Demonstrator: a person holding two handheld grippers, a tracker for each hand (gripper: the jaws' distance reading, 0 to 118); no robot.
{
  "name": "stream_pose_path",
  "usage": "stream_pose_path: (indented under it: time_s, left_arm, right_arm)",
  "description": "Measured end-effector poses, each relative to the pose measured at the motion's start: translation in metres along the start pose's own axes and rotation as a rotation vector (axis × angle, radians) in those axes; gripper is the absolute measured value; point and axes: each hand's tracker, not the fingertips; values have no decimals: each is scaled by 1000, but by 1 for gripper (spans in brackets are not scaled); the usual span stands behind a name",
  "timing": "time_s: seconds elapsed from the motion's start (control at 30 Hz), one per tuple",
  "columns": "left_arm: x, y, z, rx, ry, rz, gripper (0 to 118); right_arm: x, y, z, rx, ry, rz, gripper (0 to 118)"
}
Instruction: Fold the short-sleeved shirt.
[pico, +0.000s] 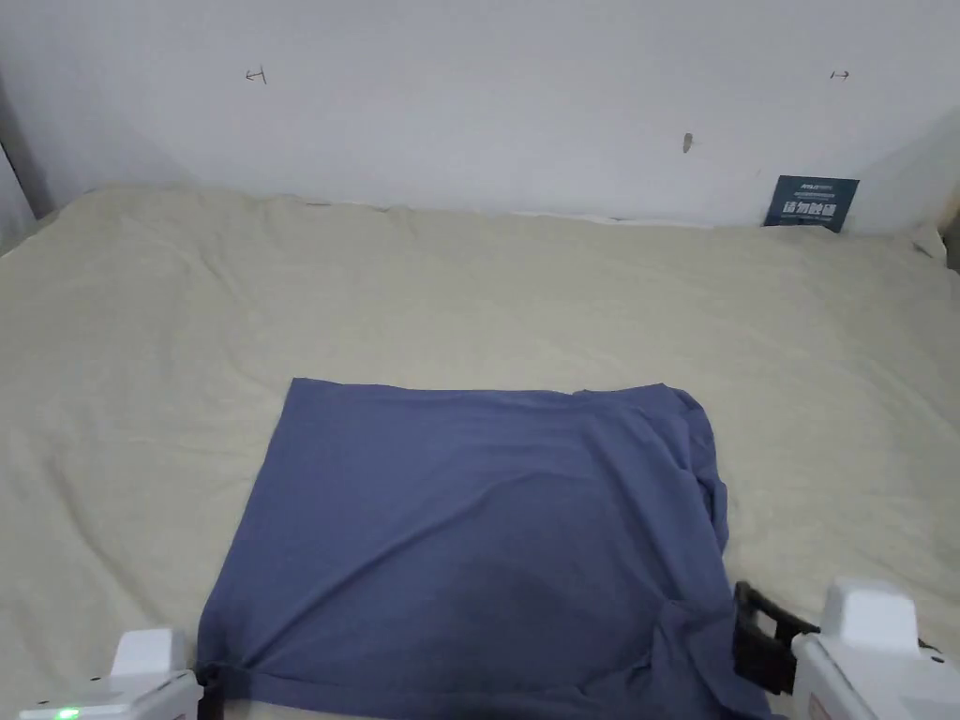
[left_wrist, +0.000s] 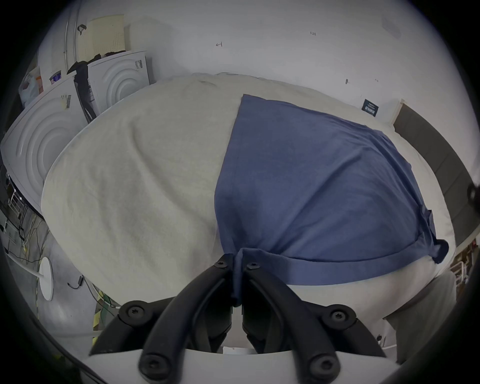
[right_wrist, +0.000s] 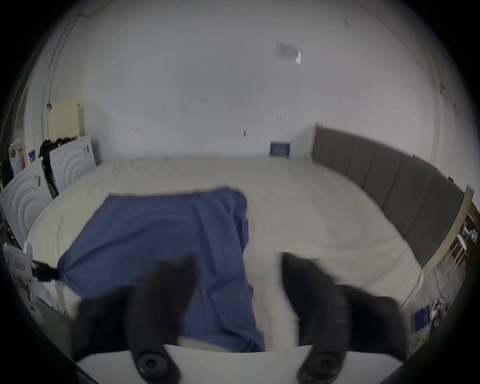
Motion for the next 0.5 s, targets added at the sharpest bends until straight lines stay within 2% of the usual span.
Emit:
stream_pose_path:
  time_s: [0.03, 0.07, 0.1, 0.2, 0.27, 0.3, 0.37, 0.4, 0.43, 0.47, 0.5]
  left_arm:
    - [-1, 1, 1, 2, -5, 6, 6]
    - [-3, 4, 6, 6, -8, 10, 6]
    - [-2, 6, 8, 10, -8, 10, 6]
    - [-1, 7, 10, 18, -9, 2, 6]
    - [-1, 8, 11, 21, -13, 4, 6]
    - [-1, 8, 11, 23, -14, 5, 6]
    - [-13, 2, -12, 21, -15, 7, 6]
    - [-14, 2, -13, 22, -16, 9, 6]
    - [-15, 3, -13, 21, -15, 10, 6]
    - [-17, 2, -13, 21, -15, 9, 6]
    - [-18, 2, -14, 21, -14, 10, 6]
  right_arm:
    - [4, -9, -6, -45, 4, -10, 97]
    - [7, -22, -14, -87, -5, -23, 110]
    - [8, -34, -20, -133, -19, -26, 115]
    - [11, -62, -37, -228, -27, -41, 114]
    - [9, -76, -44, -248, -22, -42, 106]
    - [8, -80, -47, -268, -24, -36, 99]
    - [8, -84, -51, -291, -22, -22, 73]
    - [10, -89, -57, -294, -15, -22, 59]
    - [11, -90, -58, -295, -4, -22, 36]
    - [12, -90, -58, -295, 10, -30, 20]
    - [13, -89, -58, -289, 41, -42, 12]
